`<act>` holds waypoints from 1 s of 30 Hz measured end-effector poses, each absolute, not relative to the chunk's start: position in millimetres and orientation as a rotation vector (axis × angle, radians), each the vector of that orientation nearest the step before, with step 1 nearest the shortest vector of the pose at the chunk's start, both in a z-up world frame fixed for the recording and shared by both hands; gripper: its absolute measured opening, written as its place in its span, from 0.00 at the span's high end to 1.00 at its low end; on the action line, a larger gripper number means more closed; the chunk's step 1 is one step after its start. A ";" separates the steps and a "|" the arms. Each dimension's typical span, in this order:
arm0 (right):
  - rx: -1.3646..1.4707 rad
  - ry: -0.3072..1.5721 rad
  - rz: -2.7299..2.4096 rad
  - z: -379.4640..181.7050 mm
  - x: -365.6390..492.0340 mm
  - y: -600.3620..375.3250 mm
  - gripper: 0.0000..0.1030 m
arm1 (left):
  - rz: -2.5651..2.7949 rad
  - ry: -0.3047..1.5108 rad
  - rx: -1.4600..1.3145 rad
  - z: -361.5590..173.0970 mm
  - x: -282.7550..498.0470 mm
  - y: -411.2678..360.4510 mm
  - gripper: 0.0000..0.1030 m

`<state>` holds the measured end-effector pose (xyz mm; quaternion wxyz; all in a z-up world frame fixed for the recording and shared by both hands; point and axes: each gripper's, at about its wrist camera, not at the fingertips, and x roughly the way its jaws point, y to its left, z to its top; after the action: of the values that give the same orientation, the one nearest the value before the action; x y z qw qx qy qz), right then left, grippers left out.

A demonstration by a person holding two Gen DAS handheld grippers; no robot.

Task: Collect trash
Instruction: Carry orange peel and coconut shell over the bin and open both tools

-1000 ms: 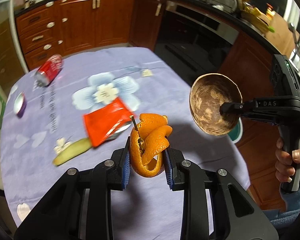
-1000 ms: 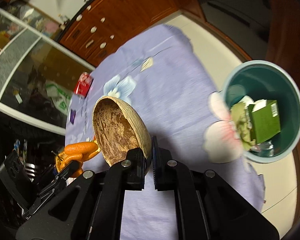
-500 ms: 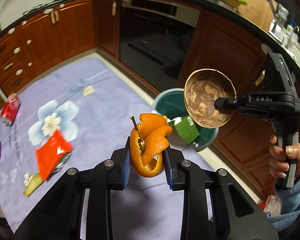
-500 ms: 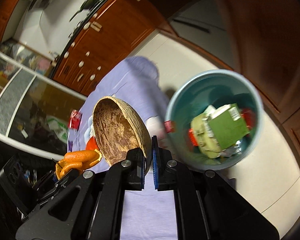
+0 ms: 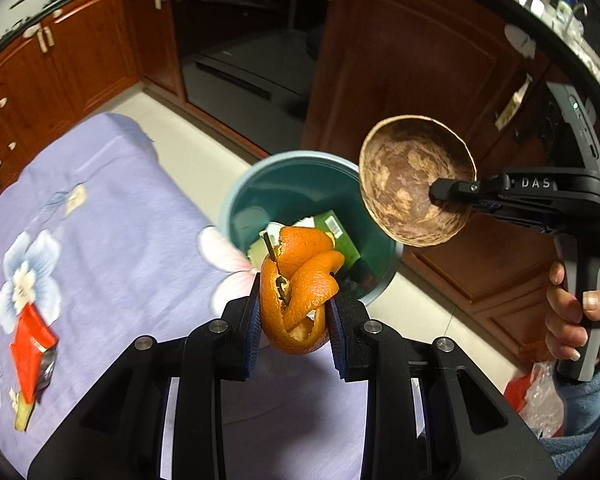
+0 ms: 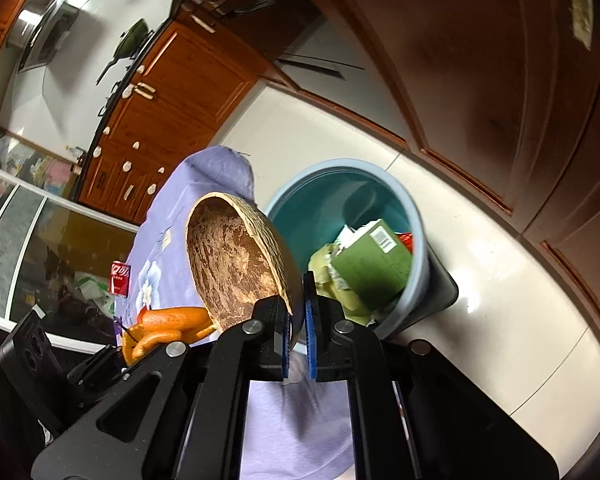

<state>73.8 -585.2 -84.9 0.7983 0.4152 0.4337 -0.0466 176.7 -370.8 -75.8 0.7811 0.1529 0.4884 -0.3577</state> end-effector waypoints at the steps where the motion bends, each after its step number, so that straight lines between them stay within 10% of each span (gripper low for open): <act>1: 0.893 0.934 -0.104 -86.6 74.0 -586.6 0.94 | -0.778 1.061 0.337 -78.9 176.7 -375.2 0.72; 23: 0.911 1.053 -0.132 -135.4 95.2 -594.2 0.92 | -0.710 1.106 0.318 -105.7 204.1 -384.8 0.30; 30: 0.912 1.074 -0.115 -140.1 103.9 -583.9 0.68 | -0.664 1.087 0.243 -94.1 212.1 -362.7 0.15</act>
<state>103.9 -583.9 -140.1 0.7603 0.4191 0.4935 -0.0529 212.1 -362.7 -94.1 0.7970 0.1130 0.5064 -0.3092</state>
